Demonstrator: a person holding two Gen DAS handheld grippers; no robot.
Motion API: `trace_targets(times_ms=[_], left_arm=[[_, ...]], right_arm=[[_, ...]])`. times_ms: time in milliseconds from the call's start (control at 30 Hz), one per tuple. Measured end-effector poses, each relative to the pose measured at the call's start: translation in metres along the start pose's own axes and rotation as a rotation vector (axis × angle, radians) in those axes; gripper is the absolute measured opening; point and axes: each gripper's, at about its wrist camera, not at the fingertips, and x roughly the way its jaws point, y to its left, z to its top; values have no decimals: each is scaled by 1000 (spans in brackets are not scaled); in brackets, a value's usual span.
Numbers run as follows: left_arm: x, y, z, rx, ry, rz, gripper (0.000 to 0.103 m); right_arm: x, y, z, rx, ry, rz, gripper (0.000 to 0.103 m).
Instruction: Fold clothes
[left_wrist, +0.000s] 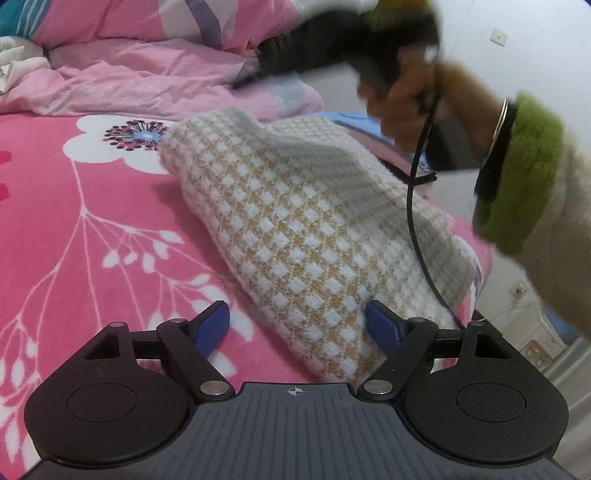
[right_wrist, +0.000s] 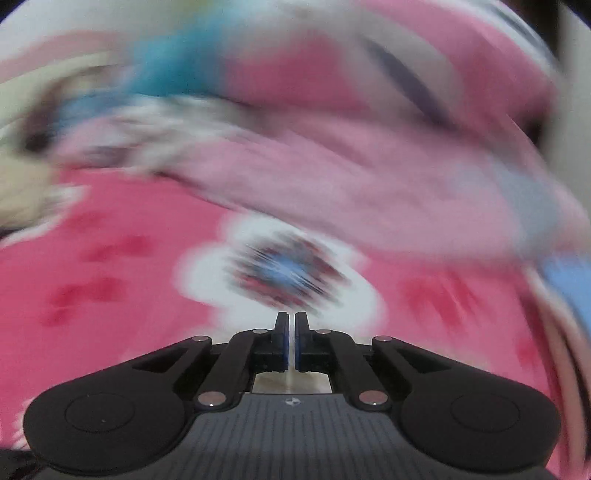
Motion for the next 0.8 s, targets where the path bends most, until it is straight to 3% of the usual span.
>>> trace_targets(times_ms=[67, 100, 167, 200, 267, 300, 333, 400, 433, 500, 567, 600, 667, 767, 800], left_arm=[[0, -1, 0, 4, 2, 5, 82], [-1, -2, 0, 7, 4, 8, 82], [-1, -4, 0, 15, 3, 18, 82], [-2, -5, 0, 19, 2, 23, 82], [-1, -6, 0, 22, 3, 31, 82], [0, -7, 0, 23, 4, 33, 82], [0, -7, 0, 25, 6, 34, 82], [0, -7, 0, 28, 10, 35, 82], [0, -7, 1, 29, 12, 35, 82], [-1, -6, 0, 30, 11, 35, 82], [-1, -5, -1, 24, 9, 32, 82], [-1, -4, -2, 21, 9, 30, 82], [0, -5, -1, 20, 7, 33, 82], [0, -7, -1, 25, 7, 39, 82], [0, -6, -1, 23, 7, 38, 82]], right_arm=[[4, 43, 7, -272, 42, 162, 5], [17, 58, 4, -397, 118, 195, 6], [53, 83, -6, -649, 323, 208, 6], [68, 85, -7, -710, 384, 191, 5], [93, 71, 6, -695, 434, 146, 0], [99, 64, 17, -662, 418, 120, 0], [104, 60, 25, -668, 383, 38, 0], [119, 51, 35, -685, 398, -93, 0], [120, 49, 40, -672, 402, -92, 0], [110, 53, 48, -629, 393, 30, 1], [102, 66, 41, -644, 457, 219, 1], [106, 69, 34, -679, 500, 241, 1], [122, 66, 22, -739, 552, 153, 0], [135, 39, 36, -656, 437, -136, 0], [131, 33, 41, -623, 409, -170, 0]])
